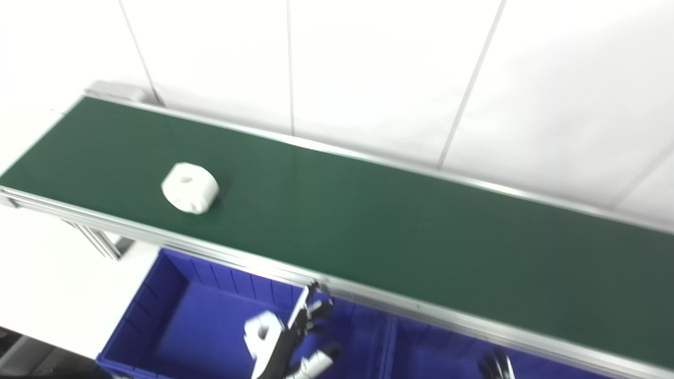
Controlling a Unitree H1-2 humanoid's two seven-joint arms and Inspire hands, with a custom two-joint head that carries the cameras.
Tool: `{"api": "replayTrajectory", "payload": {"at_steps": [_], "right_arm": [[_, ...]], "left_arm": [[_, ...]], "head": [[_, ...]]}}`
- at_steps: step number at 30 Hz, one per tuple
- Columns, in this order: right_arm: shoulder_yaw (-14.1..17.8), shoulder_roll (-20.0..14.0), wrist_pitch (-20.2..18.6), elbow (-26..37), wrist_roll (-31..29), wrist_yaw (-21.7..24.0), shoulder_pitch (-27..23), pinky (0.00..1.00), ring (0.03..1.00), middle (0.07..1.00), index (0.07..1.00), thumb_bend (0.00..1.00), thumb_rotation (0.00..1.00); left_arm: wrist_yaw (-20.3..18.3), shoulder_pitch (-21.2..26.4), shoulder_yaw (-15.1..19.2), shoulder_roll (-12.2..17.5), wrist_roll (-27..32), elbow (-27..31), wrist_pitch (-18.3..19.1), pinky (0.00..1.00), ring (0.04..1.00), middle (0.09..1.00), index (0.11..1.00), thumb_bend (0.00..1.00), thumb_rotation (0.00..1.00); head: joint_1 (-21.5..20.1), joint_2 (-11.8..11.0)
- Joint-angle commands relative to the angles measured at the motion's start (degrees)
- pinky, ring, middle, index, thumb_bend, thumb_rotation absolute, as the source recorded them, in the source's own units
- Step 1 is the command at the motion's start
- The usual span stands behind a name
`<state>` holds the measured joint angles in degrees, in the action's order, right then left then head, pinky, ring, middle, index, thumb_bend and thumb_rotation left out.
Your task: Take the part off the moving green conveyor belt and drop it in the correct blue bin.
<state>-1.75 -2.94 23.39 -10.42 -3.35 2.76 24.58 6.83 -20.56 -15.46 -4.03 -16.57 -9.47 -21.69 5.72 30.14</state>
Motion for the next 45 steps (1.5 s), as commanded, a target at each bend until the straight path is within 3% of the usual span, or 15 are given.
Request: {"api": "replayTrajectory", "payload": {"at_steps": [1,7,16,22,24,27,31,37,39,41,45], "right_arm": [[0.4,0.3,3.4,1.0,-0.1,0.4,-0.1,0.99,0.955,0.956,1.0,0.6,0.87],[0.2,0.5,3.4,1.9,0.0,0.6,0.3,0.99,0.95,0.95,1.0,0.55,0.86],[0.0,0.4,2.7,3.6,0.0,0.9,1.1,0.96,0.936,0.936,1.0,0.63,0.84],[-0.2,0.9,2.1,4.9,0.5,0.6,1.4,0.94,0.93,0.934,1.0,0.62,0.83],[-0.4,1.1,1.7,5.2,0.3,0.7,1.4,0.94,0.93,0.934,1.0,0.66,0.84],[-0.9,1.4,1.3,5.8,-0.3,1.0,1.4,0.94,0.932,0.935,1.0,0.67,0.83],[-1.2,1.6,1.7,4.7,-0.8,1.3,0.9,0.95,0.936,0.938,1.0,0.69,0.82],[-1.6,2.4,1.5,4.2,-0.6,1.1,0.1,0.93,0.929,0.938,1.0,0.67,0.8],[-1.7,2.8,1.4,4.0,-0.1,0.9,-0.2,0.92,0.922,0.929,1.0,0.68,0.8],[-1.7,3.0,1.6,3.6,0.9,0.4,-0.5,0.92,0.916,0.924,1.0,0.69,0.8],[-1.8,3.2,1.8,3.1,1.4,0.4,-1.1,0.9,0.893,0.91,0.994,0.71,0.8]], "left_arm": [[0.5,-0.1,-2.5,-4.4,-0.2,1.7,-1.0,0.76,0.847,0.868,1.0,0.64,0.79],[0.1,-0.6,-2.7,-4.2,0.0,3.0,-0.6,0.75,0.848,0.87,1.0,0.65,0.79],[0.1,-1.0,-2.8,-4.2,0.1,4.2,-0.8,0.76,0.846,0.864,1.0,0.66,0.8],[-0.8,-1.4,-2.9,-3.7,1.2,5.7,-0.1,0.77,0.849,0.869,1.0,0.66,0.79],[-1.9,-1.6,-3.0,-3.2,2.4,6.9,0.5,0.8,0.881,0.894,1.0,0.77,0.75],[-3.6,-1.7,-3.3,-1.8,4.1,9.2,-0.2,0.82,0.902,0.921,1.0,0.83,0.69],[-4.3,-1.4,-3.6,0.2,1.8,12.3,-1.9,0.8,0.913,0.95,1.0,0.87,0.63],[-6.3,2.7,-2.3,4.1,-2.2,19.9,-2.4,0.81,0.912,0.923,0.947,0.96,0.46],[-6.5,5.3,-1.3,6.0,-7.0,22.3,-2.4,0.73,0.857,0.899,0.935,0.97,0.44],[-7.0,8.2,-0.1,7.8,-10.7,24.0,-1.5,0.68,0.827,0.885,0.915,0.99,0.44],[-9.2,15.0,2.2,11.7,-16.0,25.9,1.4,0.71,0.834,0.88,0.892,1.0,0.37]], "head": [[-0.3,0.4],[-1.8,1.7],[-1.7,3.8],[-1.7,4.3],[-1.7,4.7],[-1.7,4.9],[-2.1,4.0],[-3.2,4.3],[-4.1,4.0],[-4.2,3.8],[-4.0,3.8]]}}
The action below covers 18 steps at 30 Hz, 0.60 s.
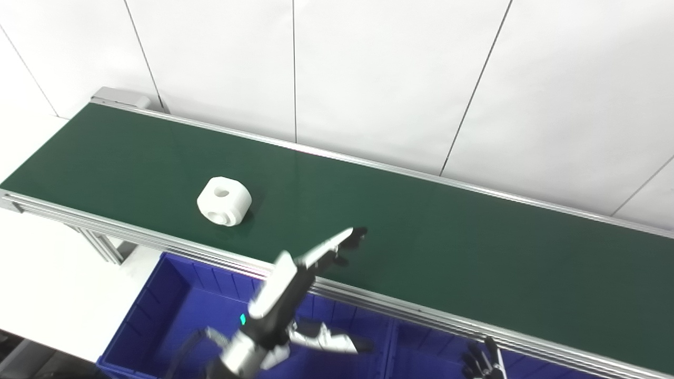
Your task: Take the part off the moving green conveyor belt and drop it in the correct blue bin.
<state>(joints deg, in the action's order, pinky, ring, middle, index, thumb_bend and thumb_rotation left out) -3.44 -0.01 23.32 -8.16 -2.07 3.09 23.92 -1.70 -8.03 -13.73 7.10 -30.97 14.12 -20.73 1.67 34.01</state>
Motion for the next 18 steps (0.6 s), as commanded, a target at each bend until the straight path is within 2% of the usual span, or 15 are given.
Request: {"api": "replayTrajectory", "payload": {"at_steps": [1,2,4,8,12,15,18], "right_arm": [[-0.1,0.3,1.9,0.7,0.2,0.1,-0.5,0.9,0.89,0.907,0.991,0.71,0.79],[-0.1,0.4,1.8,0.7,0.5,-0.1,-0.6,0.9,0.888,0.905,0.989,0.71,0.79],[-0.1,0.6,1.6,0.8,0.9,-0.4,-0.6,0.88,0.881,0.897,0.983,0.74,0.8],[-0.1,0.9,1.5,1.1,1.4,-0.8,-0.4,0.88,0.882,0.898,0.985,0.76,0.8],[-0.3,0.7,1.6,1.4,2.3,-1.1,0.0,0.87,0.881,0.897,0.989,0.75,0.82],[-0.3,0.5,1.6,1.6,2.2,-1.1,0.2,0.87,0.88,0.897,0.991,0.74,0.82],[-0.4,0.4,1.7,1.8,1.8,-0.8,0.2,0.88,0.881,0.898,0.995,0.73,0.82]], "left_arm": [[-1.0,3.4,0.8,1.1,-2.3,2.5,1.0,0.72,0.838,0.881,0.889,1.0,0.35],[-1.9,5.3,1.4,2.3,-3.5,2.6,2.0,0.73,0.839,0.882,0.887,1.0,0.34],[-3.7,9.1,2.2,4.8,-5.6,2.1,3.5,0.82,0.868,0.9,0.899,0.99,0.29],[-6.7,17.2,3.2,10.1,-8.5,-2.1,4.7,0.86,0.873,0.894,0.896,1.0,0.27],[-6.7,23.1,3.2,14.3,-10.0,-8.6,3.1,0.84,0.862,0.875,0.87,1.0,0.24],[-6.6,26.0,2.8,16.2,-10.8,-12.4,3.0,0.84,0.863,0.876,0.874,1.0,0.23],[-4.9,28.8,2.6,17.8,-11.2,-18.0,1.1,0.82,0.837,0.852,0.857,1.0,0.2]], "head": [[0.1,0.0],[0.0,0.1],[0.0,0.3],[0.1,0.7],[0.3,1.1],[0.5,1.2],[0.5,1.4]]}}
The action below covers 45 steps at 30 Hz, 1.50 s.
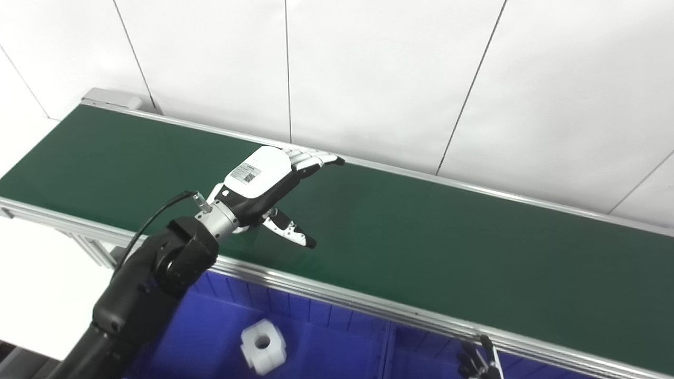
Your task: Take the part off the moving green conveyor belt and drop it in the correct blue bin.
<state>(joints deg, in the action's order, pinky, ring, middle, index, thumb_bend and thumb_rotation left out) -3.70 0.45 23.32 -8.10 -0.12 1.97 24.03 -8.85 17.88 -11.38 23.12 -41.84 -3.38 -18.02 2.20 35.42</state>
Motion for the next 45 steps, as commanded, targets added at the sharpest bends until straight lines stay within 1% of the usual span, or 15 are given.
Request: {"api": "replayTrajectory", "payload": {"at_steps": [1,13,22,25,27,29,31,35,36,38,39,40,41,42,45], "right_arm": [[-0.1,-0.1,1.7,1.8,-0.2,0.3,0.1,0.88,0.882,0.898,0.994,0.73,0.81],[-0.5,0.4,0.6,2.6,-0.5,0.2,0.2,0.87,0.876,0.886,0.991,0.76,0.8],[-0.6,0.7,-0.3,3.8,-0.6,0.1,0.4,0.87,0.866,0.871,0.981,0.75,0.78],[-0.6,0.7,-0.9,4.1,0.0,-0.2,0.5,0.86,0.861,0.868,0.981,0.75,0.8],[-0.6,0.7,-1.0,4.2,0.1,-0.2,0.6,0.86,0.859,0.868,0.982,0.73,0.79],[-0.7,0.6,-0.9,4.1,-0.1,-0.1,0.5,0.86,0.86,0.872,0.985,0.72,0.79],[-0.6,0.6,-0.8,4.0,-0.1,-0.1,0.5,0.86,0.859,0.871,0.985,0.73,0.8],[-0.5,0.6,-1.0,4.2,-0.1,-0.2,0.6,0.86,0.857,0.868,0.981,0.74,0.79],[-0.5,0.5,-1.1,4.3,-0.1,-0.2,0.6,0.85,0.857,0.867,0.981,0.74,0.8],[-0.5,0.4,-1.3,4.4,-0.3,-0.1,0.8,0.86,0.859,0.868,0.982,0.75,0.8],[-0.5,0.4,-1.4,4.5,-0.3,0.0,0.9,0.86,0.859,0.868,0.98,0.75,0.79],[-0.5,0.5,-1.5,4.6,-0.4,0.0,0.9,0.86,0.859,0.868,0.98,0.75,0.79],[-0.6,0.5,-1.6,4.7,-0.5,0.1,1.0,0.86,0.861,0.867,0.979,0.75,0.78],[-0.6,0.5,-1.6,4.7,-0.5,0.1,1.0,0.86,0.862,0.867,0.981,0.75,0.78],[-0.8,0.6,-1.7,5.1,-0.1,0.0,1.2,0.86,0.857,0.863,0.98,0.75,0.79]], "left_arm": [[2.5,3.7,0.2,2.1,-0.5,-2.0,-1.9,0.82,0.834,0.849,0.855,1.0,0.21],[-2.4,10.5,-4.2,8.8,-0.1,-16.8,-4.5,0.81,0.856,0.853,0.829,1.0,0.22],[-14.3,10.8,-6.7,11.8,2.6,-16.3,-0.6,0.81,0.865,0.86,0.823,1.0,0.27],[-17.1,10.6,-7.0,12.1,3.0,-15.3,1.2,0.81,0.88,0.869,0.828,1.0,0.3],[-17.0,10.3,-7.0,12.2,2.7,-15.0,1.4,0.79,0.87,0.864,0.824,1.0,0.27],[-15.5,10.0,-7.2,12.2,1.0,-14.7,1.8,0.79,0.864,0.858,0.825,0.98,0.24],[-11.1,9.6,-7.0,11.8,-1.6,-15.1,1.6,0.77,0.847,0.845,0.81,0.99,0.2],[6.0,8.8,-7.5,10.3,-10.5,-17.8,1.0,0.67,0.769,0.79,0.768,0.98,0.17],[10.5,8.8,-7.5,9.7,-11.7,-19.2,0.6,0.67,0.762,0.786,0.769,0.92,0.15],[18.0,9.0,-7.8,8.6,-13.6,-22.0,0.2,0.61,0.709,0.739,0.727,0.94,0.12],[21.2,9.4,-8.0,8.0,-14.5,-23.5,0.2,0.59,0.677,0.699,0.687,0.86,0.07],[23.5,9.7,-8.3,7.5,-15.0,-24.8,0.1,0.58,0.657,0.676,0.662,0.82,0.04],[25.0,10.0,-8.5,7.2,-15.4,-25.7,0.1,0.55,0.612,0.628,0.549,0.62,0.05],[25.6,10.2,-8.8,7.0,-15.5,-26.0,-0.1,0.51,0.563,0.577,0.512,0.56,0.03],[26.7,10.9,-10.6,6.9,-16.5,-26.7,-0.9,0.44,0.48,0.511,0.482,0.53,0.0]], "head": [[0.0,0.1],[-0.7,0.7],[-0.7,1.5],[-0.7,1.5],[-0.7,1.5],[-0.7,1.5],[-0.9,1.5],[-1.0,1.5],[-0.9,1.6],[-0.9,1.6],[-0.9,1.7],[-1.0,1.8],[-1.0,1.8],[-1.1,1.9],[-1.2,2.1]]}}
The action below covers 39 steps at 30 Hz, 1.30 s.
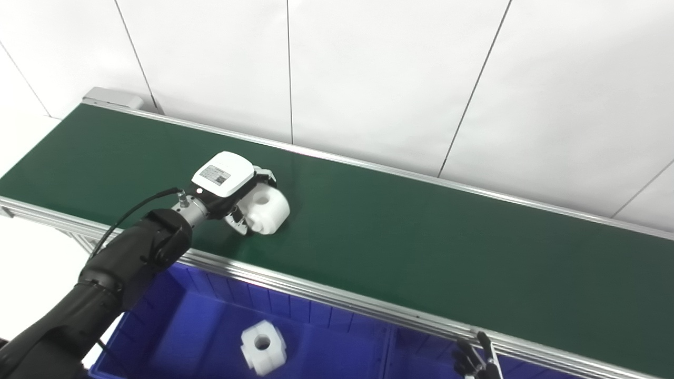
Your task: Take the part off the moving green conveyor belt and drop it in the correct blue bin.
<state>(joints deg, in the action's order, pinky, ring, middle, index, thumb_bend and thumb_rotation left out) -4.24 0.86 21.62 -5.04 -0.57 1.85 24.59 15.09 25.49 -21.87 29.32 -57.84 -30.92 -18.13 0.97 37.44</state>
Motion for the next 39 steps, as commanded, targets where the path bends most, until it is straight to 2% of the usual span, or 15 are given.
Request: {"api": "replayTrajectory", "payload": {"at_steps": [1,6,13,18,22,26,30,34,35,39], "right_arm": [[-0.2,0.2,-0.1,2.2,0.5,0.0,0.7,0.85,0.856,0.862,0.979,0.75,0.79],[-0.3,0.3,-0.6,2.8,0.8,-0.2,0.9,0.84,0.85,0.85,0.975,0.76,0.8],[-0.3,0.2,-0.2,2.4,1.1,-0.1,0.8,0.83,0.843,0.847,0.976,0.75,0.8],[-0.4,0.2,-0.8,3.0,1.3,0.0,0.8,0.83,0.841,0.846,0.974,0.75,0.8],[-0.6,0.2,-2.1,4.4,0.5,0.3,1.1,0.84,0.841,0.843,0.976,0.75,0.78],[-0.8,0.2,-3.4,6.1,0.9,0.2,1.5,0.84,0.84,0.838,0.969,0.75,0.78],[-1.1,0.8,-5.5,8.6,1.1,-0.1,1.9,0.83,0.834,0.831,0.966,0.73,0.77],[-1.5,1.1,-7.9,11.2,1.9,-0.4,2.2,0.82,0.827,0.827,0.967,0.72,0.77],[-1.6,1.2,-8.4,11.7,2.0,-0.5,2.3,0.82,0.825,0.825,0.966,0.73,0.77],[-2.0,1.8,-10.4,13.3,2.5,-0.7,2.3,0.81,0.822,0.82,0.964,0.73,0.77]], "left_arm": [[3.0,3.5,-0.6,0.8,-0.7,0.7,-1.0,0.41,0.448,0.483,0.492,0.53,0.0],[1.8,3.5,-1.3,0.9,2.1,0.8,-2.9,0.38,0.405,0.447,0.503,0.52,0.0],[-3.5,2.8,-0.2,0.7,7.3,2.9,-3.9,0.48,0.502,0.511,0.464,0.52,0.0],[-4.2,2.5,0.4,1.3,8.0,5.8,-4.1,0.42,0.458,0.475,0.491,0.52,0.0],[-7.0,0.8,2.2,2.2,9.6,13.6,-3.1,0.43,0.471,0.49,0.483,0.52,0.0],[-10.8,-1.7,4.6,1.9,12.8,22.4,-2.2,0.44,0.489,0.511,0.465,0.52,0.0],[-17.5,-7.0,6.4,0.1,15.8,34.9,2.2,0.43,0.477,0.494,0.48,0.52,0.0],[-18.7,-12.6,6.5,-2.0,15.4,40.3,3.2,0.43,0.49,0.508,0.467,0.52,0.0],[-19.0,-13.4,6.7,-2.3,15.4,41.0,3.2,0.43,0.491,0.507,0.468,0.52,0.0],[-22.1,-20.1,6.5,-4.5,14.6,46.2,6.3,0.45,0.507,0.507,0.467,0.52,0.0]], "head": [[0.0,0.1],[-0.1,0.3],[-0.1,0.5],[-0.5,1.4],[-0.9,3.0],[-1.0,5.0],[-2.3,7.6],[-3.6,9.9],[-3.6,9.9],[-4.7,11.2]]}}
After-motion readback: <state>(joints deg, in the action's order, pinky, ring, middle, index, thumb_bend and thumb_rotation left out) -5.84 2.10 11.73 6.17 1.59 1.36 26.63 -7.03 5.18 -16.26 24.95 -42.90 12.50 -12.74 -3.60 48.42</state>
